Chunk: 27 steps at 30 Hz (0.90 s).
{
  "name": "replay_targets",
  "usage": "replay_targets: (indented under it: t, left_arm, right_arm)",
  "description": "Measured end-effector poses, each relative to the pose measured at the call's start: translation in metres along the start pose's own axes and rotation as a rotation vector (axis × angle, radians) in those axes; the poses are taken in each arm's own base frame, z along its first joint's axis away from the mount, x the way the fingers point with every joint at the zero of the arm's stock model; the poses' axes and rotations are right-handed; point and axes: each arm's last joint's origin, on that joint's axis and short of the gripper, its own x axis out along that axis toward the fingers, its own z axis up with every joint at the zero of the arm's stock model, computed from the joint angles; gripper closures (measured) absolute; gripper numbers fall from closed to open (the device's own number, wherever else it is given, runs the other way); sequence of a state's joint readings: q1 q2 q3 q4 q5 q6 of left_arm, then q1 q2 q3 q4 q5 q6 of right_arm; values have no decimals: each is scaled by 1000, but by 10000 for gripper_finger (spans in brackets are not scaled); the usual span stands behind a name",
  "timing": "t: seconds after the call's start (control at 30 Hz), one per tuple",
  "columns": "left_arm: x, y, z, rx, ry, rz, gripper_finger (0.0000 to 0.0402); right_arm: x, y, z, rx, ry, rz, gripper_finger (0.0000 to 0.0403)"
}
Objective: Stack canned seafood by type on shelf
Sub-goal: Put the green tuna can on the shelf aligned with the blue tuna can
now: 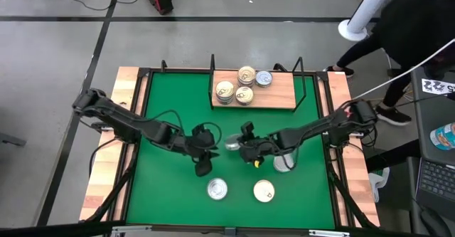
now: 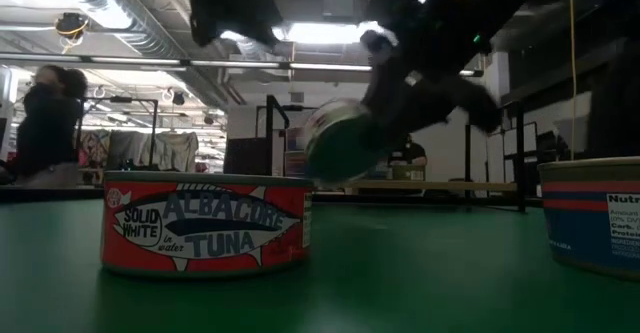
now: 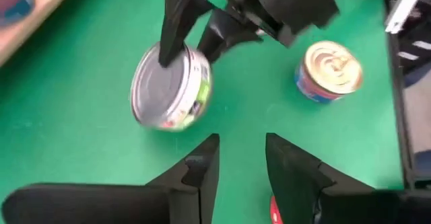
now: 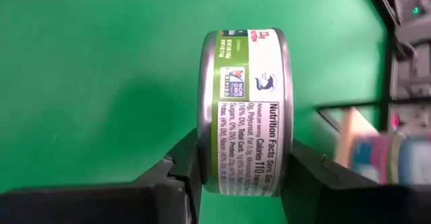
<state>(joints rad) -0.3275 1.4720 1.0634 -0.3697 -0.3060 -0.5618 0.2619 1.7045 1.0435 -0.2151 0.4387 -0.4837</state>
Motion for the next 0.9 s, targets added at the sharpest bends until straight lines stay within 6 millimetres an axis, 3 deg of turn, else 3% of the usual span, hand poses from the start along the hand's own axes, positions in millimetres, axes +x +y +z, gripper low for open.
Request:
replay_targets:
  t: [0.23,0.5,0.67,0.9]
  left_arm:
    - [-23,6,9,110,-63,14,286]
    - [-19,15,12,164,-54,62,286]
    - [-17,21,14,150,-56,81,286]
    - [-15,24,14,149,-53,89,286]
  right_arm:
    - [-46,-19,-17,79,129,-64,266]
    - [-82,-31,-44,99,349,-230,264]
    - [-83,-37,-56,79,460,-327,264]
    - [-62,-61,-76,176,571,-344,263]
